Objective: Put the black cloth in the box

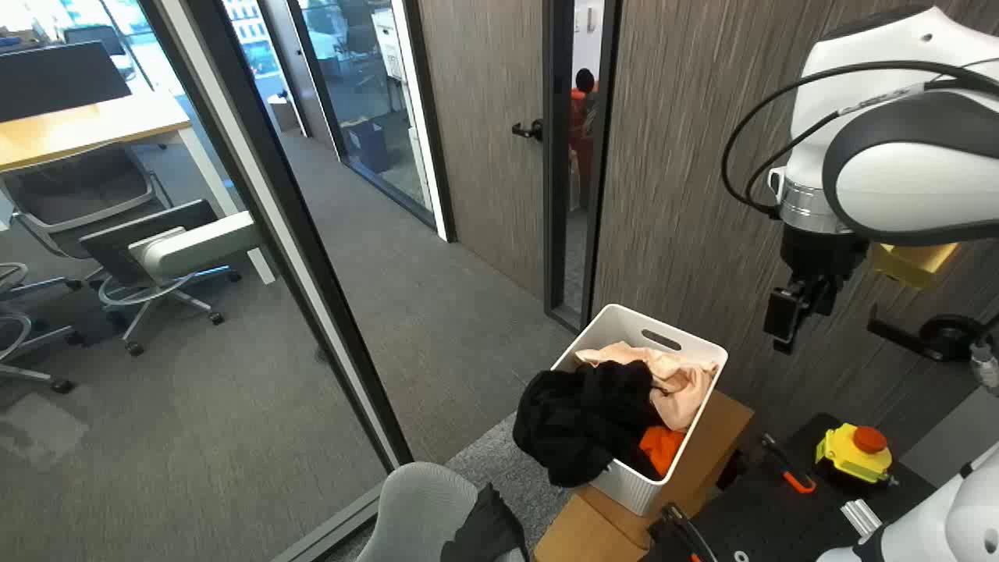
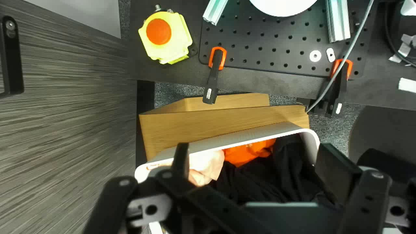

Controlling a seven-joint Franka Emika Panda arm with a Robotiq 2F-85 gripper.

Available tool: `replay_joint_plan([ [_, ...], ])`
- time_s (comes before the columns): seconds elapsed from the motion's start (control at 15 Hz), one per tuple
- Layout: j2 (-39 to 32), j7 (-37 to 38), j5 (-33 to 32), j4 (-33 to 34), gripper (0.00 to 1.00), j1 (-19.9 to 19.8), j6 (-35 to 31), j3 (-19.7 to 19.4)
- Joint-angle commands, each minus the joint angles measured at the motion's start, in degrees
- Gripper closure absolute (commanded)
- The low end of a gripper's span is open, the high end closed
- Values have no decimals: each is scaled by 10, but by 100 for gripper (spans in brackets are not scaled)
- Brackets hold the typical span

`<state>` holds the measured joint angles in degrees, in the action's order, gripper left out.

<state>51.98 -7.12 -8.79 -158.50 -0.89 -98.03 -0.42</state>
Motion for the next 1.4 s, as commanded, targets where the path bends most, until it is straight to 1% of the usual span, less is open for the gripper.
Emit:
replay_joint_plan([
  [0.0,0,4,-4,1,0,7,2,-6],
  [0.53,-8,1,-6,3,0,10,-3,-5],
  [0.6,-25,-1,-11,7,0,14,-16,1],
  [0.87,-87,-32,-9,22,0,45,-77,3],
  [1.0,-110,-39,-1,32,0,65,-97,15],
  [1.2,-171,-58,-6,50,0,87,-148,25],
  [1.33,-218,-88,-6,65,0,109,-181,34],
])
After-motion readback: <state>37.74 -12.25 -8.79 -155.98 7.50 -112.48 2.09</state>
